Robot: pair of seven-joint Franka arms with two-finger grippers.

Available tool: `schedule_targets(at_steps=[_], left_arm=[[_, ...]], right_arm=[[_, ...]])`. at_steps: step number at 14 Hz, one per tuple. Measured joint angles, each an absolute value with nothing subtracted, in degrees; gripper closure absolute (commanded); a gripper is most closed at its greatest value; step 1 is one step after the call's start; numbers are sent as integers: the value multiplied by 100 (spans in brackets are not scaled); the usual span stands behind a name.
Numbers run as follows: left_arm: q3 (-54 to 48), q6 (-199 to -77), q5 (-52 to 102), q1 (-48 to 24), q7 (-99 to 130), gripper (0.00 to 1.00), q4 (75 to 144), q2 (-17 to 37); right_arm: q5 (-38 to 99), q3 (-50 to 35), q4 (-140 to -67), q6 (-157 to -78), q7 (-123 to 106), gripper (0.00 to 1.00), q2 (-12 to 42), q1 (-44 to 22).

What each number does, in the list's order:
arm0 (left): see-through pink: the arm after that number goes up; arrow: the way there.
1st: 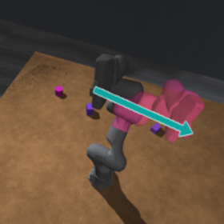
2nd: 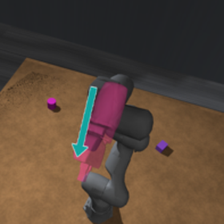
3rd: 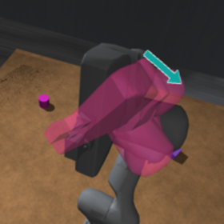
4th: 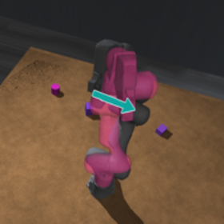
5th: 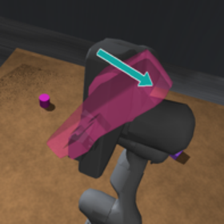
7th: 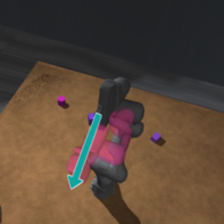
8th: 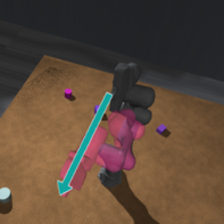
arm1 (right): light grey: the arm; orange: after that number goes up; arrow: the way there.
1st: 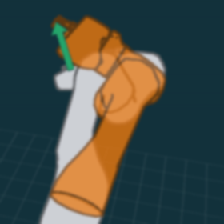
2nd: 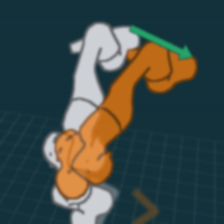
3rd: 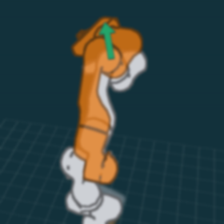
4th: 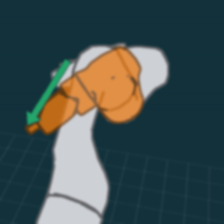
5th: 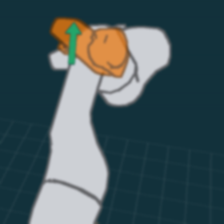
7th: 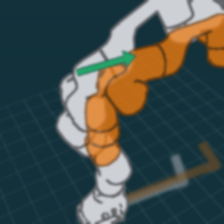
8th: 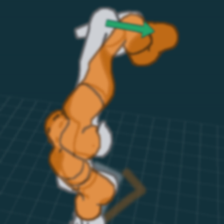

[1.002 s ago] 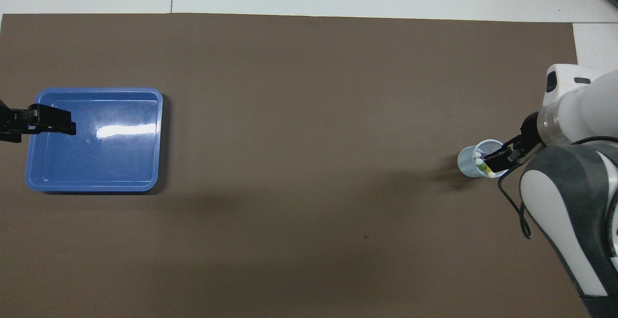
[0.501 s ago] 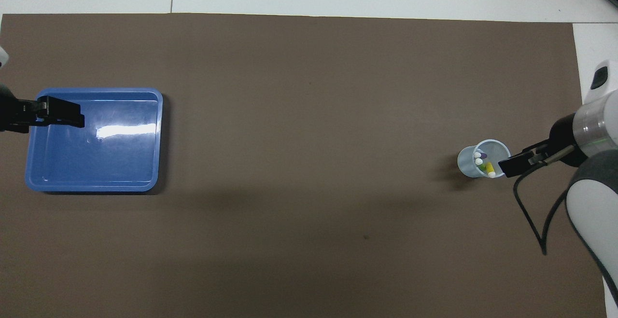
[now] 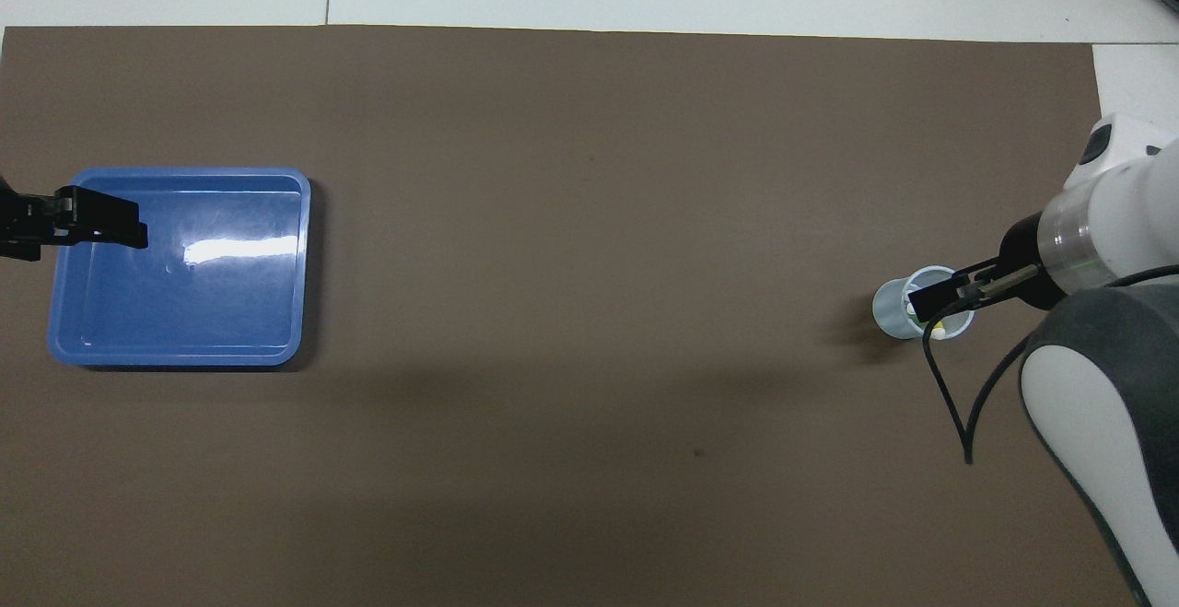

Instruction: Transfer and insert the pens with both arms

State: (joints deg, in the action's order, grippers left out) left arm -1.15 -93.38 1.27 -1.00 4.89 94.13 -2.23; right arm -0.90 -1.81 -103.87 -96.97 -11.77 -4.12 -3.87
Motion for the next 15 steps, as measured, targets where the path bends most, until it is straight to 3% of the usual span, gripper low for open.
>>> schedule_targets(at_steps=[15], left_arm=[[-141, -8980, -25, -101, 489, 0, 9410, -223]], right_arm=[[-90, -69, -10013, -9751, -1144, 0, -105, -307]])
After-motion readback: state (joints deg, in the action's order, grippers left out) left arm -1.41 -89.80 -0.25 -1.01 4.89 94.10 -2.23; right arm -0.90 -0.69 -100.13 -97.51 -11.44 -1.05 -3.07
